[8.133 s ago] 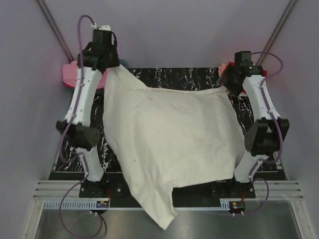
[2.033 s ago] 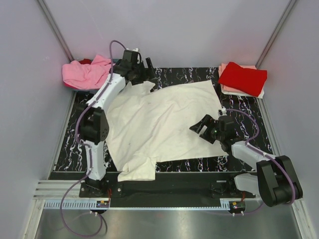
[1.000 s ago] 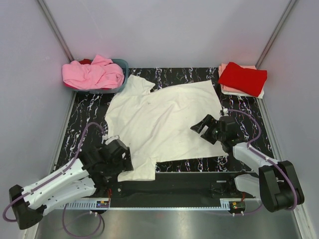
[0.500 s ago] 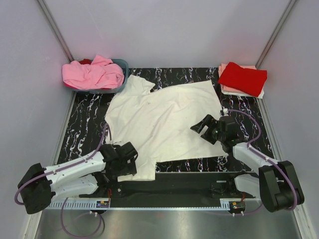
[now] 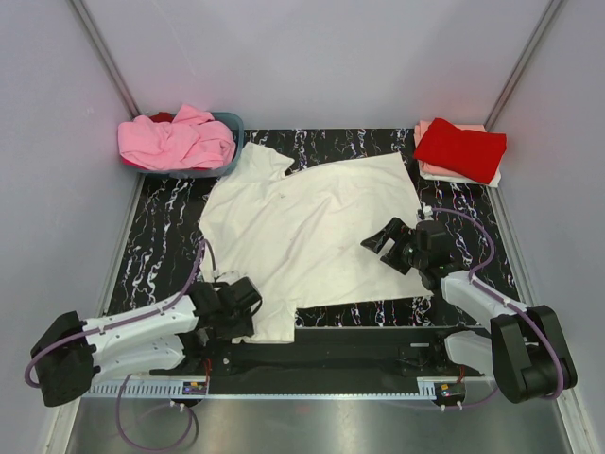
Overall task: Fold and stack the t-shirts
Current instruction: Flatten the tshirt out
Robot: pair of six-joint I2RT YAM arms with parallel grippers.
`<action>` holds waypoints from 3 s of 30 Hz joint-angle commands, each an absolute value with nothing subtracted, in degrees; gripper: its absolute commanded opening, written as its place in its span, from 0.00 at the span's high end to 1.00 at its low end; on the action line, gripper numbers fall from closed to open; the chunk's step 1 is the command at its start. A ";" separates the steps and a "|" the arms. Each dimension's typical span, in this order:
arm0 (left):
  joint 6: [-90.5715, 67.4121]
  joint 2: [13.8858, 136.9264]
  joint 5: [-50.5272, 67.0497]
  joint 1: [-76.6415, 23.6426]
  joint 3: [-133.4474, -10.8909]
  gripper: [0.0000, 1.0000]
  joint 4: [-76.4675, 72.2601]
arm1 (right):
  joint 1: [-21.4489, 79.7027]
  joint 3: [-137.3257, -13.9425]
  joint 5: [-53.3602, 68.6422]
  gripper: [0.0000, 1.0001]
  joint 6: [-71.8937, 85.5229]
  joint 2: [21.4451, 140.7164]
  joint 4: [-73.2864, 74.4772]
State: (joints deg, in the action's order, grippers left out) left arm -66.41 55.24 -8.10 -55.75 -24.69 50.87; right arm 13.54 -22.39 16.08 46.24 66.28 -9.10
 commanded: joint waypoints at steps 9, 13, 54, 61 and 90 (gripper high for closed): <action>-67.15 48.09 -11.07 -58.27 -22.59 0.80 48.78 | 13.27 -24.17 16.17 0.04 46.14 65.92 -9.76; -67.50 46.23 -10.20 -58.27 -22.50 0.96 49.13 | 13.27 -24.26 16.08 0.04 46.14 66.18 -9.58; -73.29 44.11 -7.55 -63.01 -30.06 0.36 62.49 | 13.27 -31.99 -5.54 0.00 51.33 50.18 34.90; -74.27 61.41 -9.58 -68.73 -32.78 0.28 58.63 | 13.27 -30.32 -3.08 0.00 51.24 50.45 31.03; -63.63 83.85 -15.20 -70.48 -46.81 0.26 46.48 | 12.83 -29.36 -0.26 0.00 48.69 55.63 24.61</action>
State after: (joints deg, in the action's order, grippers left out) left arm -65.52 83.44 -13.65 -69.23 -41.01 46.96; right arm 13.34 -29.08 -0.58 49.84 55.29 26.65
